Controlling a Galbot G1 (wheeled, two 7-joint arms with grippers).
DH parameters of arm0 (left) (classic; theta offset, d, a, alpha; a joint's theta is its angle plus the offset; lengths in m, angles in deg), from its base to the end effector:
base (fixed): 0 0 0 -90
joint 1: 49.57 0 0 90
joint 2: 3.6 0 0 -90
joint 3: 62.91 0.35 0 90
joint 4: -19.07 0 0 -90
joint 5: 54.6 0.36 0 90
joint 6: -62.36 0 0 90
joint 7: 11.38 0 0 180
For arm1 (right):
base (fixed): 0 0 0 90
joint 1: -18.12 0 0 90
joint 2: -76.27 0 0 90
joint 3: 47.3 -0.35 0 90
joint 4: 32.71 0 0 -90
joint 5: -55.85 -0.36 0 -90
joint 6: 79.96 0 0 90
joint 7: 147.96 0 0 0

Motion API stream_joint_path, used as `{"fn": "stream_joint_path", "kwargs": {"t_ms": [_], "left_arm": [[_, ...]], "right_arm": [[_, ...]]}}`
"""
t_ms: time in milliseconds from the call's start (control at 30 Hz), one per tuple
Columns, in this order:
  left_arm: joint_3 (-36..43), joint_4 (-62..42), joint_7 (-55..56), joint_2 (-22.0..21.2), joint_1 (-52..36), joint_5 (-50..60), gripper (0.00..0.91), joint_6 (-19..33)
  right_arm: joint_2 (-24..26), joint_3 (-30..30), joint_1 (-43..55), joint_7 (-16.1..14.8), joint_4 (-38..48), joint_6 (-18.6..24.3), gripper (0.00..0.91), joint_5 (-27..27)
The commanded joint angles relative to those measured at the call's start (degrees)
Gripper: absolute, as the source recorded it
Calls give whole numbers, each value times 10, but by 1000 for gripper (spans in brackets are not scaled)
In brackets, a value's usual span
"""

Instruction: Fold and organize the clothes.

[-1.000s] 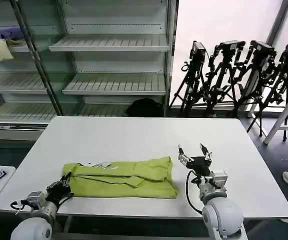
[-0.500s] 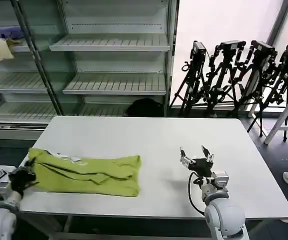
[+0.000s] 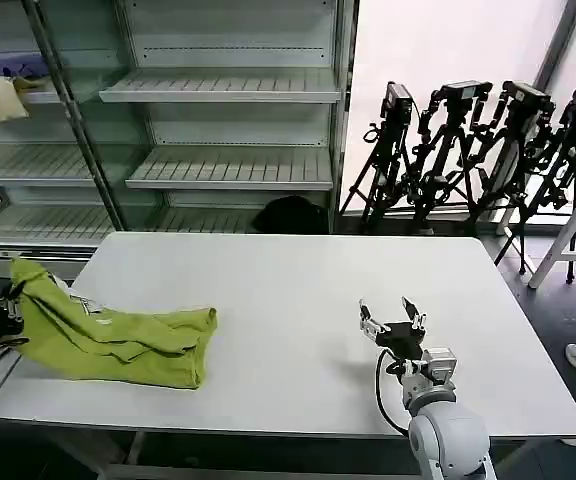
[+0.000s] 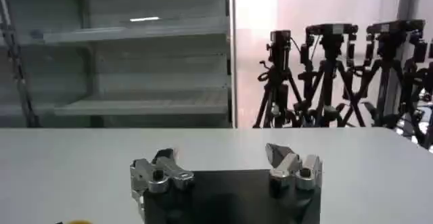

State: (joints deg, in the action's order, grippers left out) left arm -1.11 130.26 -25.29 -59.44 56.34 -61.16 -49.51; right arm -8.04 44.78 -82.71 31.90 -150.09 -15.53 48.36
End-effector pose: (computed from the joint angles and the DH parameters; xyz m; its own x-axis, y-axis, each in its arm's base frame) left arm 0.2590 0.2547 -0.1704 -0.9763 -0.1619 0.1436 -0.0702 0.8647 0.4973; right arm 0.2791 -0.0067 -0.2414 -0.9820 -0.0979 0.1618 -0.0934 0.9950 0.0353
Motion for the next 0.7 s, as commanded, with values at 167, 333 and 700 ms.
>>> {"fn": "stream_joint_path", "kwargs": {"t_ms": [167,333,700], "left_arm": [[241,63,31,-47,-36,-48,0,-66],[269,38,47,-60,-45,-67,0,-76],[283,23,65,-75,-48,-70,0,-89]], "right_arm": [[13,10,6,-18,43,26,907,1],[17,18,10,-28,60,31,907,6],[9,19,9,-24,64,32,907,18]]}}
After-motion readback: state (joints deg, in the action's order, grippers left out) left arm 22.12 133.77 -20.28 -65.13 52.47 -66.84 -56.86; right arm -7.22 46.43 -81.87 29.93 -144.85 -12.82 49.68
